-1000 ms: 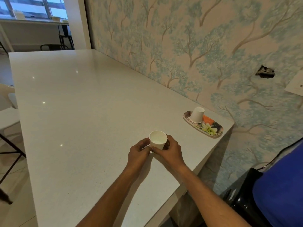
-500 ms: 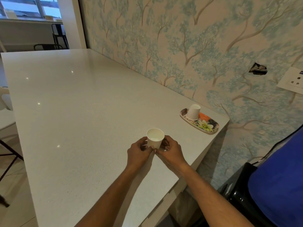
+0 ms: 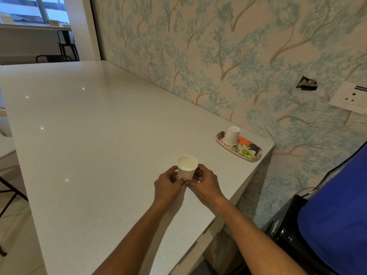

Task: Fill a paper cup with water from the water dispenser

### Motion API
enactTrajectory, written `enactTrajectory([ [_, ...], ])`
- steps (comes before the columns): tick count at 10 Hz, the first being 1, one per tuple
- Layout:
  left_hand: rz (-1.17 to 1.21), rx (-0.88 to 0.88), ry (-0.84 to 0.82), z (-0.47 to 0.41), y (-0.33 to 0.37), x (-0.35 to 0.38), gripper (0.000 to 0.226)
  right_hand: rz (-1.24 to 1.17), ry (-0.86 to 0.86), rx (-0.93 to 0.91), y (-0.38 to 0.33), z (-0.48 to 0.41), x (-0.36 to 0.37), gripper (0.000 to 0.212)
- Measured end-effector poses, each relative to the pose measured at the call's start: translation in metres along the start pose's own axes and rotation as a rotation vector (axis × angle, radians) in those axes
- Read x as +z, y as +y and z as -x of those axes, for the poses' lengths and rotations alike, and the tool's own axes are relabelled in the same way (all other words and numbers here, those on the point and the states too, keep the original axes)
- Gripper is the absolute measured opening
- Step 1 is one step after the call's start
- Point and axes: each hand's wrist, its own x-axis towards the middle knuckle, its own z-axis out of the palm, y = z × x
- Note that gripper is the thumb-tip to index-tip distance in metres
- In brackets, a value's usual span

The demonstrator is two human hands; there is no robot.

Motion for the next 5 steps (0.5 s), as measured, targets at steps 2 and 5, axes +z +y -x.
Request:
enactTrajectory([
  [2,0.008,0.01,0.006,0.0,-0.002,0.001,0.056,0.004,-0.012,0.008,-0.003,0.002,0.001,0.068],
  [5,0.134,-0.131,0.077,-0.001,0.012,-0.012,0.052,-0.055,-0.062,0.113,-0.01,0.001,-0.026,0.063],
])
